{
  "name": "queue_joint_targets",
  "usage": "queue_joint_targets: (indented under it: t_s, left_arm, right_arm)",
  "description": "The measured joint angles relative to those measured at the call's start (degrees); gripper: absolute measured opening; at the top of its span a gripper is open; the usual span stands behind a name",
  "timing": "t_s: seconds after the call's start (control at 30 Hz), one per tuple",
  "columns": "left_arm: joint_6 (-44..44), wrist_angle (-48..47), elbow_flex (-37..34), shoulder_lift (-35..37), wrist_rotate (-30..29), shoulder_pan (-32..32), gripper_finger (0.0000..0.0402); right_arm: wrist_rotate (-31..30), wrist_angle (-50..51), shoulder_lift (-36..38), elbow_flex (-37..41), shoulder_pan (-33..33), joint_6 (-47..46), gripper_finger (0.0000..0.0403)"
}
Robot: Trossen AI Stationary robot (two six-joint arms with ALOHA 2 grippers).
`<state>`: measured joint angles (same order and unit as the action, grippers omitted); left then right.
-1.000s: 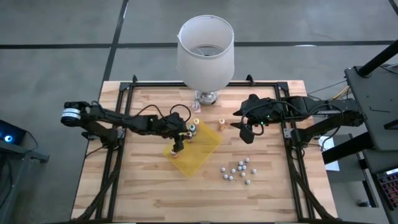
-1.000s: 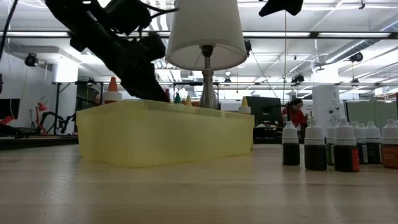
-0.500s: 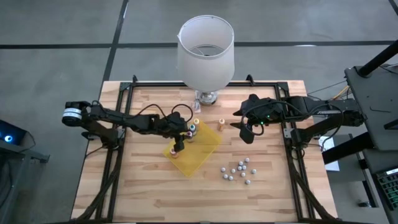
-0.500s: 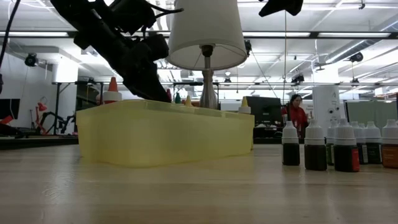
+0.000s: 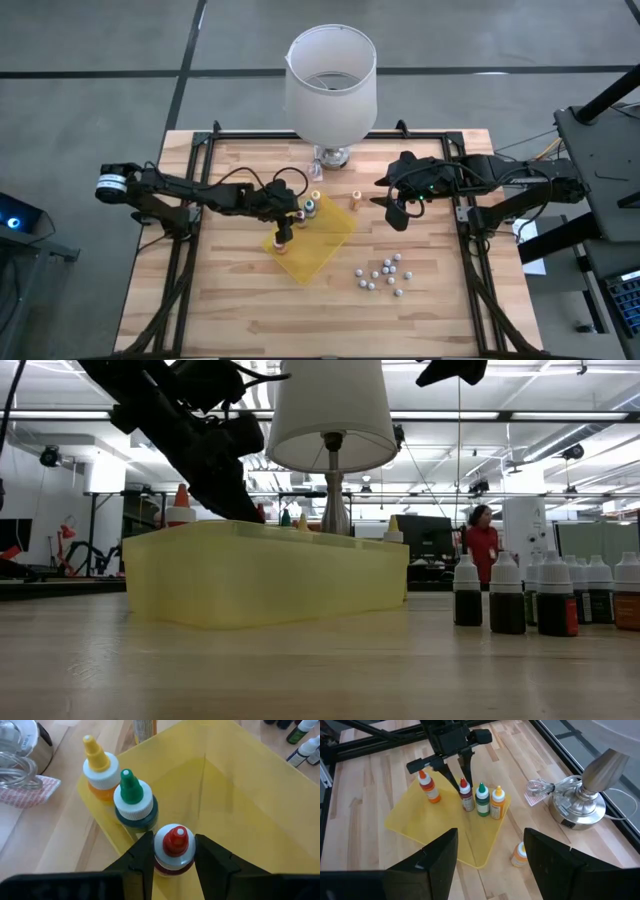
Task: Pick & Place food coloring
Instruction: Put the large red food coloring bottle into the yellow bin
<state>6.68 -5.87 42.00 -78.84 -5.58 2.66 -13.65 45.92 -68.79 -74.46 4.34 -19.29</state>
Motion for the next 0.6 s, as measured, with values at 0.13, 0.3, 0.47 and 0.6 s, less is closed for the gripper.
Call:
queue_joint_targets:
  t_s: [0.13, 0.3, 0.47, 0.6]
  left_arm:
    - [-0.21, 0.02, -0.02, 0.01, -0.09, 0.00, 0.0092]
    - [-0.24, 0.09, -0.04, 0.01, -0.30, 0.02, 0.0095]
    - [-0.23, -0.27, -0.04, -0.04, -0.53, 0.04, 0.0119]
    - [-0.21, -0.18, -0.09, -0.09, -1.02, 0.07, 0.0138]
  right_arm:
    - [0.00, -0.11, 0.00, 0.00, 0.00, -0.03, 0.0219]
    - [0.00, -0.25, 0.00, 0.00, 0.00, -0.08, 0.0219]
    - [0.00, -0.31, 0.00, 0.00, 0.00, -0.21, 0.0219]
    - [0.02, -0.34, 0.00, 0.00, 0.00, -0.21, 0.0219]
